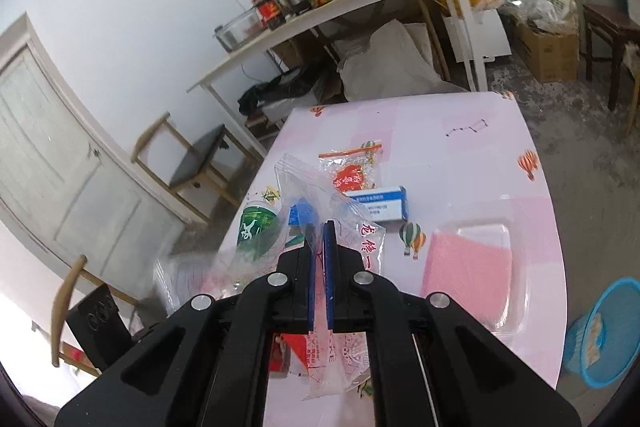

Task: Collect trash
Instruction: 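Grasp the pink sponge with the left gripper while the right gripper holds the wrapper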

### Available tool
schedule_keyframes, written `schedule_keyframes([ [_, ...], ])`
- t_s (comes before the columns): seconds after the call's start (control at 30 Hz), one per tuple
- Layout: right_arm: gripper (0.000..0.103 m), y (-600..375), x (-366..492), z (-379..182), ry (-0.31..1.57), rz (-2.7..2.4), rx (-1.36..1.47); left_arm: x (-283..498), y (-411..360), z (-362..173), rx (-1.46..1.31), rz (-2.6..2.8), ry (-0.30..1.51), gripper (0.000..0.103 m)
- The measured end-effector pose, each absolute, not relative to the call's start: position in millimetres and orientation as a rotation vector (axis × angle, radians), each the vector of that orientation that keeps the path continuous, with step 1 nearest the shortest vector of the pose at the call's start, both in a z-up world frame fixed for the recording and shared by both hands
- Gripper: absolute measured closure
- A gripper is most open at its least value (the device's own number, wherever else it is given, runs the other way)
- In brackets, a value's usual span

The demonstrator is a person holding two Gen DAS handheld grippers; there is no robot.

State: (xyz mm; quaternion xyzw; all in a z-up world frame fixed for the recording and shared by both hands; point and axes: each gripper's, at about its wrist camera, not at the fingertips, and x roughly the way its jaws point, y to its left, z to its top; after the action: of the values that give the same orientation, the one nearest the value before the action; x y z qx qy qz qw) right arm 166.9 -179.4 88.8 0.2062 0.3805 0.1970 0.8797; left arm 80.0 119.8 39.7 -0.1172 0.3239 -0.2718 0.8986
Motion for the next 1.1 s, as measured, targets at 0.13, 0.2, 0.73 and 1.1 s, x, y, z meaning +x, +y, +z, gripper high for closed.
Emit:
schedule_keyframes([
  [0.13,0.099,-201.9,143.4,77.4,0.79,0.39,0.485,65.5,100.1,34.2,-0.193,-0.6,0.709,0.075],
  [0.2,0.099,-215.0,133.6,73.7,0.781,0.371,0.509,61.2,90.5,30.7,-0.18,-0.607,0.735,0.073],
  [0.73,0.099,-308.4,75.1,25.4,0.736,0.234,0.735,125.7,-19.9,56.5,-0.156,-0.713,0.835,0.057],
  [1.1,0.099,-341.0,81.9,-14.9,0.749,0.241,0.849,210.2,-92.8,4.3,-0.063,-0.547,1.034,0.053],
])
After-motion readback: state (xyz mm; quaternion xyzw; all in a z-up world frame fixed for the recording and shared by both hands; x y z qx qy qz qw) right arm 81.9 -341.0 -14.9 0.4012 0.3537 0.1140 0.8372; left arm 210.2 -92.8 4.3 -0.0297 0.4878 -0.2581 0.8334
